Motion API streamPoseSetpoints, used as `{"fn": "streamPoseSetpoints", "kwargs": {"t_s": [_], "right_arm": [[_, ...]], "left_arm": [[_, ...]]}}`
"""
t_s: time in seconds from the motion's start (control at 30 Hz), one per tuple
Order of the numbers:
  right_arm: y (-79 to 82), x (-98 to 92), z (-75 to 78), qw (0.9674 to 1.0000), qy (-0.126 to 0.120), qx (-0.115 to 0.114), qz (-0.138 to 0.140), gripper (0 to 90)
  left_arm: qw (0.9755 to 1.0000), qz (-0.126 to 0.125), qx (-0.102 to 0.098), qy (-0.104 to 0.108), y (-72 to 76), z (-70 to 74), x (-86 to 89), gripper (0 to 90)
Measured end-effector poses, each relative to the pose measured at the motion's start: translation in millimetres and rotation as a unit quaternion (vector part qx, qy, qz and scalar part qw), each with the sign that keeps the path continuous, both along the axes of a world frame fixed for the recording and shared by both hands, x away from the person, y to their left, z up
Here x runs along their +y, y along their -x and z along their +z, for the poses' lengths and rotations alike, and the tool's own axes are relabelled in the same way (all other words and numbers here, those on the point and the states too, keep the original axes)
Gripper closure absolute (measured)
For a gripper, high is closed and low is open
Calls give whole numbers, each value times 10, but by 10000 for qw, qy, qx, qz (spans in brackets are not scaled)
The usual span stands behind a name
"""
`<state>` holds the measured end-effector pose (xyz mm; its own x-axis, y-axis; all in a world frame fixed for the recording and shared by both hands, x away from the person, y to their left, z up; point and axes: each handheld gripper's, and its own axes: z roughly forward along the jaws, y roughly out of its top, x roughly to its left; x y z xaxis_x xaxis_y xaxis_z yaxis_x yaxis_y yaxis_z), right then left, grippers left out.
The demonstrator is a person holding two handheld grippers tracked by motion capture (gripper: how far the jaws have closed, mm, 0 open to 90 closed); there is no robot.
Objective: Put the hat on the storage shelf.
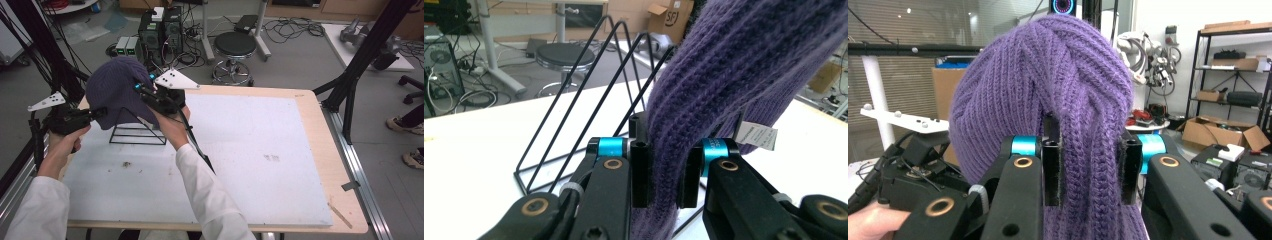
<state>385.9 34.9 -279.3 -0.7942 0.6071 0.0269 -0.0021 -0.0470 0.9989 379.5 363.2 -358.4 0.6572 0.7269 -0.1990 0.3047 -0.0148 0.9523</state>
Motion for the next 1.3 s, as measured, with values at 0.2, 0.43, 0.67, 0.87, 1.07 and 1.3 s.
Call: {"fn": "streamPoseSetpoints", "kwargs": {"t_s": [0.2, 0.43, 0.67, 0.87, 1.07, 1.3], "right_arm": [[-18, 6, -95, 9999, 65, 62, -97, 725], [-64, 52, -242, 9993, 203, 253, -183, 723], [-85, 78, -411, 9983, 241, 476, -251, 720], [-88, 110, -527, 9971, 250, 682, -246, 703], [-102, 130, -589, 9959, 301, 819, -225, 685], [-113, 118, -591, 9956, 351, 857, -154, 665]], "left_arm": [[9999, 11, 87, -119, -17, -59, 8, 802], [9994, 99, 275, -202, -38, -219, 26, 800], [9981, 186, 492, -312, -33, -361, 45, 797], [9974, 219, 635, -264, -35, -477, 75, 784], [9961, 238, 803, -271, -26, -530, 84, 778], [9950, 276, 932, -213, -21, -552, 90, 712]]}}
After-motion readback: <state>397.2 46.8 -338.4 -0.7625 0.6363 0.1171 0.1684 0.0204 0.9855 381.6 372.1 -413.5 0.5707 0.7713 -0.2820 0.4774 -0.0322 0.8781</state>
